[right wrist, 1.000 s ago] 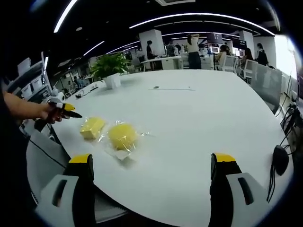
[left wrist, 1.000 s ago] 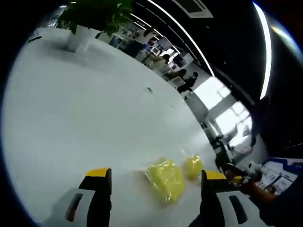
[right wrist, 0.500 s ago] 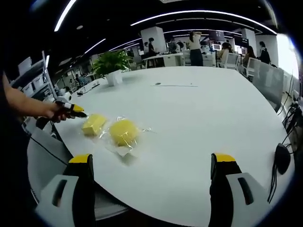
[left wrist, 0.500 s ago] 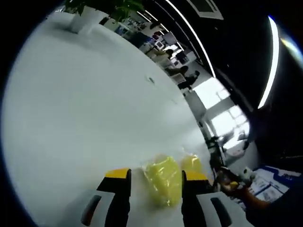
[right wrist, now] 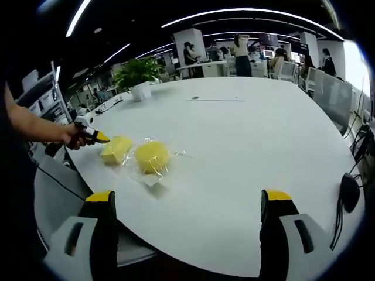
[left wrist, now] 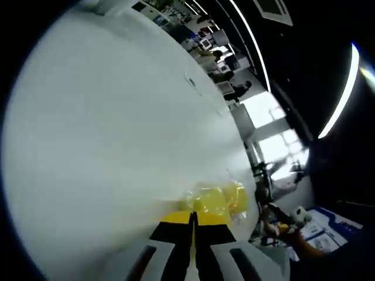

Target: Compare the silicone blocks by pressing each to a similar depth, holding the contact briefly, and releasing to observe deformation and rebound differences across the visible hardness samples.

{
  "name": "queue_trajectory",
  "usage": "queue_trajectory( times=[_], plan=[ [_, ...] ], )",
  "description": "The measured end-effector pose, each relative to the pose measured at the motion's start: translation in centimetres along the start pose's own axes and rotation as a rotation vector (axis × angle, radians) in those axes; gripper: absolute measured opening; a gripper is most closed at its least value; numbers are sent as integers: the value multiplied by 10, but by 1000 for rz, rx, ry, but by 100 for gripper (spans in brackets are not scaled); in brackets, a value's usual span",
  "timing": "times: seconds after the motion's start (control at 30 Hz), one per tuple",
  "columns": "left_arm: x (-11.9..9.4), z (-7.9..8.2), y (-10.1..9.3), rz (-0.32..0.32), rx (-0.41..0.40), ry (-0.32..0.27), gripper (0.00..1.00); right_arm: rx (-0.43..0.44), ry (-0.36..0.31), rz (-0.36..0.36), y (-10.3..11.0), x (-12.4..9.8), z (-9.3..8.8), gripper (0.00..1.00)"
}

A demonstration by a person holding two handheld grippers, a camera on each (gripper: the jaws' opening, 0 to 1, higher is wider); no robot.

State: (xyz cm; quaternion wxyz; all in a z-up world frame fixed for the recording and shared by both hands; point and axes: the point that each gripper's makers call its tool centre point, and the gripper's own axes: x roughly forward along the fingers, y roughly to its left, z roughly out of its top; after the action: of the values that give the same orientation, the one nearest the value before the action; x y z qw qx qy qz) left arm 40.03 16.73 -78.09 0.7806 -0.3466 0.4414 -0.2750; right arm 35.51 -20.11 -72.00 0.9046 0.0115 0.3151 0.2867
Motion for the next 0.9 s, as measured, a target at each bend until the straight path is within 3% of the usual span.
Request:
queue_trajectory(
  times=[0.13,0.23,0.37,0.5,0.6,0.67,0.77,0.87,0.9],
  plan=[
    [5,0,-7,-8,-75,-14,0,0,0,4,1,4,3,97],
    [3,2,-10,-11,-60,-20,0,0,-1,5,1,6,4,97],
    [-4,15,-19,-25,-52,-82,0,3,-3,6,2,8,3,97],
    [-15,24,-43,-64,41,-129,0,9,-4,11,5,9,2,97],
    [-22,28,-56,-33,109,-133,0,6,-9,16,7,10,3,97],
    [-26,34,-57,18,201,-158,0,10,-15,16,7,10,5,97],
    [-31,33,-63,38,255,-138,0,11,-24,23,8,11,7,97],
    [-36,30,-72,58,254,-114,0,5,-32,29,11,10,9,97],
    [-38,34,-73,71,300,-136,0,4,-36,30,11,10,10,97]
  ],
)
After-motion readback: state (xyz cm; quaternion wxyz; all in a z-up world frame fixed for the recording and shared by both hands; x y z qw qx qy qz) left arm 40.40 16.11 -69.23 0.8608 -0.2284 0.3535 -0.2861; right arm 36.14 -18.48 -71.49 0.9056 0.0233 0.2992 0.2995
